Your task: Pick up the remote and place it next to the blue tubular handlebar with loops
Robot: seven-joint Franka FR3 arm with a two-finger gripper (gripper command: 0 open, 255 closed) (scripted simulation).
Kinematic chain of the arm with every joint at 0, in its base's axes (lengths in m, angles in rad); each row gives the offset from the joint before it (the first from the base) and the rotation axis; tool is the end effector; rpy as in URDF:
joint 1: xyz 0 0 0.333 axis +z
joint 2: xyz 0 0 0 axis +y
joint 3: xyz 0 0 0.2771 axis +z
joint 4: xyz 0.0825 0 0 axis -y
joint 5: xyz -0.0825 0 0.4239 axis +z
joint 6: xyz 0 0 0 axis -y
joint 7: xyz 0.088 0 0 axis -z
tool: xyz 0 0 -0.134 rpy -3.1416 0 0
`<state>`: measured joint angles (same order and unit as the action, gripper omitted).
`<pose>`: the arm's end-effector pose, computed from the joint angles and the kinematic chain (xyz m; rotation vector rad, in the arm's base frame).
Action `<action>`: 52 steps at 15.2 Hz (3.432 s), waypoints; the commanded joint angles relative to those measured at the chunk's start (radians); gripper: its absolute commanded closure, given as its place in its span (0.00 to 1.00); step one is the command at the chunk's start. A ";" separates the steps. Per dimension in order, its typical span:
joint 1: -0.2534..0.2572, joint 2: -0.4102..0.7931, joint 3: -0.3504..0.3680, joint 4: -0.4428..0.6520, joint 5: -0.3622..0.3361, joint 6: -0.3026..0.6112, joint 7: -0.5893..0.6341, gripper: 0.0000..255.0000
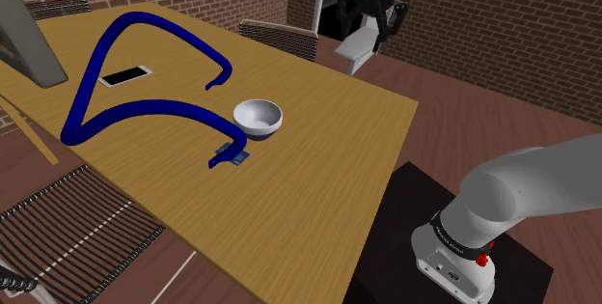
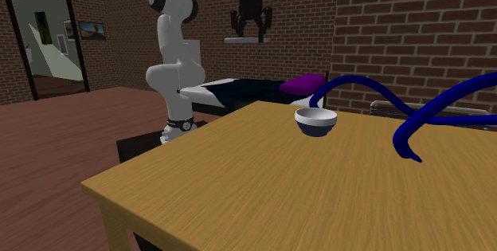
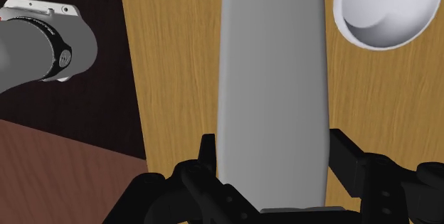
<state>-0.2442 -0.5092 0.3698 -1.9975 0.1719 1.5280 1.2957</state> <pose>0.4463 0.1056 0.5826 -2.5873 1.7785 -0.0171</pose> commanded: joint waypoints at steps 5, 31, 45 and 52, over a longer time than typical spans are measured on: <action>0.032 0.030 0.116 0.056 0.038 -0.007 0.147 1.00; 0.076 0.056 0.280 -0.157 0.094 0.256 0.284 1.00; 0.080 0.086 0.328 -0.319 0.110 0.448 0.286 1.00; 0.076 0.122 0.359 -0.386 0.109 0.550 0.294 1.00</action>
<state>-0.1666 -0.3941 0.7245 -2.3735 0.2825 2.0607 1.5892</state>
